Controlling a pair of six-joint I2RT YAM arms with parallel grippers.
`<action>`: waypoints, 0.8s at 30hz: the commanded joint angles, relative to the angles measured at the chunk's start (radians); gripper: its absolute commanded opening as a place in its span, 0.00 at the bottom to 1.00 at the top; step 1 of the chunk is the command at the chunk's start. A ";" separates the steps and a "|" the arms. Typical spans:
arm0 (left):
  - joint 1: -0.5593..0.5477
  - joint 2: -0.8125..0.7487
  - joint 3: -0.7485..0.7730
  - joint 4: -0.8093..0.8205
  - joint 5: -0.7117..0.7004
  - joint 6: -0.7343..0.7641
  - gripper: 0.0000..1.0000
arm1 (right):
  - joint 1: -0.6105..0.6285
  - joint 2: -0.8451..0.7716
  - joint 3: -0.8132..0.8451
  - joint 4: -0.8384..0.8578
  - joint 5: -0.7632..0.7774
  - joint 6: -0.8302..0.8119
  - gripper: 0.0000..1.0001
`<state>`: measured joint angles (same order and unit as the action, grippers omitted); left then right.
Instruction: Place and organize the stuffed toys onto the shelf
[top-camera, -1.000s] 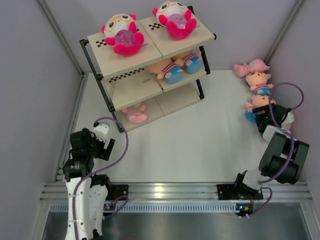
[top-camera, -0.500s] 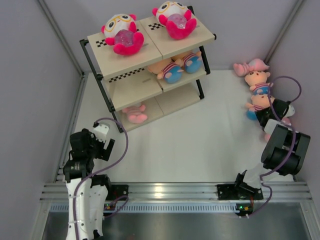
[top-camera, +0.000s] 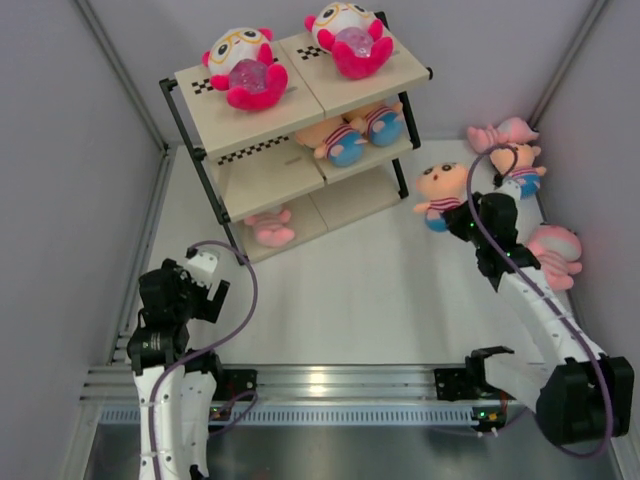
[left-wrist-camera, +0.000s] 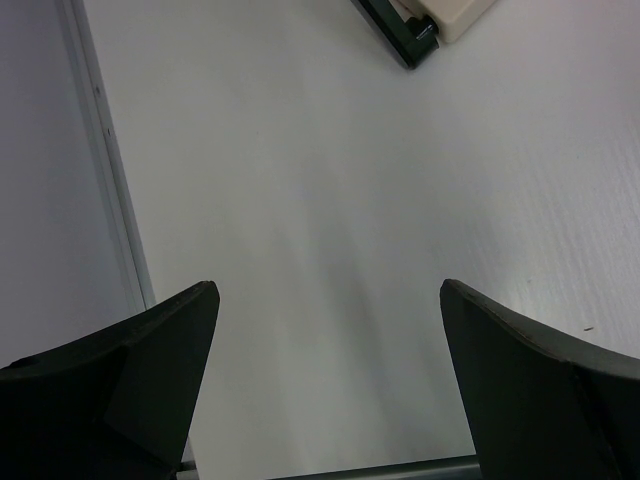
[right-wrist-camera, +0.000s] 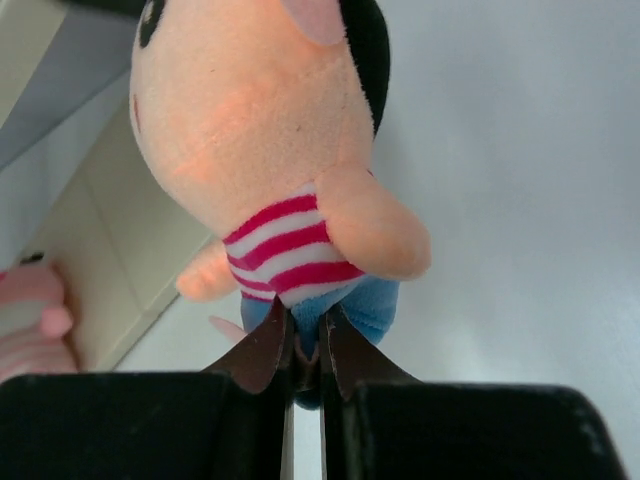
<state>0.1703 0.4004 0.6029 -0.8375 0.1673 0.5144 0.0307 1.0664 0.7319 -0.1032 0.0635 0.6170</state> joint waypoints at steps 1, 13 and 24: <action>0.008 -0.014 -0.009 0.055 0.014 0.010 0.99 | 0.238 -0.075 0.009 -0.151 0.033 -0.010 0.00; 0.009 -0.015 -0.012 0.055 0.005 0.007 0.99 | 0.943 -0.108 0.316 -0.460 0.212 -0.005 0.00; 0.017 -0.011 -0.017 0.061 -0.005 0.001 0.99 | 0.957 0.291 0.803 -0.311 0.190 -0.060 0.00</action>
<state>0.1780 0.3866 0.5938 -0.8303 0.1661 0.5217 1.0298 1.2846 1.4334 -0.4980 0.2329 0.5682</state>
